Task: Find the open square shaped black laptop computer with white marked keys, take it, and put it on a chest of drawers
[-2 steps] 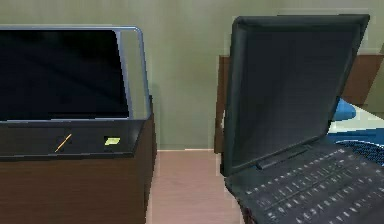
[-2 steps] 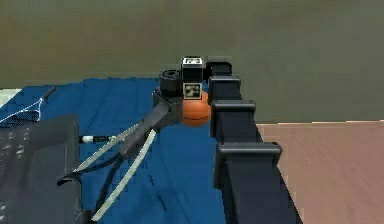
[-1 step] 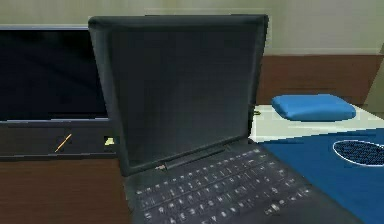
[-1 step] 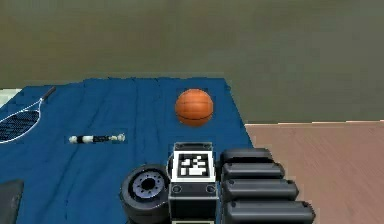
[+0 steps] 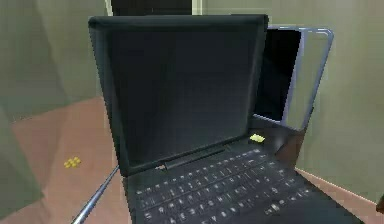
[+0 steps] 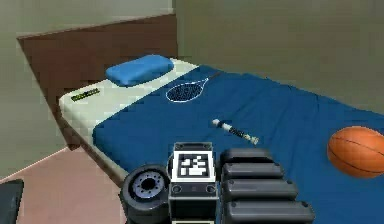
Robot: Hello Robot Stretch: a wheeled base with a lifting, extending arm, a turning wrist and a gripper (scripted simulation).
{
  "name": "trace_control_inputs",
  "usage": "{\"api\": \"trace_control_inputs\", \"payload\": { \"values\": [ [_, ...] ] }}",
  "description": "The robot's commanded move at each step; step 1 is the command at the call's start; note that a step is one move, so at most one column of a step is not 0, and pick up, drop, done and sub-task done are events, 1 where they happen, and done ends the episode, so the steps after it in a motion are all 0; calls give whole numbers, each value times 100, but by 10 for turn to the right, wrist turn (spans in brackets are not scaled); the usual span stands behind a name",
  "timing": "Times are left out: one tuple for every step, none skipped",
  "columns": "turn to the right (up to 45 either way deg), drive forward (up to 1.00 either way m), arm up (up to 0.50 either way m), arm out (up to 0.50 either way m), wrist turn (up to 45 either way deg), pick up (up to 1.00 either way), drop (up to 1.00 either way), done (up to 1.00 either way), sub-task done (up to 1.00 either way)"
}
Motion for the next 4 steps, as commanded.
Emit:
{"api": "trace_control_inputs", "payload": {
  "values": [
    [-450,0,0,0,0,0,0,0,0],
    [-60,0,0,0,0,0,0,0,0],
    [0,5,0,0,0,0,0,0,0],
    [-450,0,0,0,0,0,0,0,0]
  ]
}}
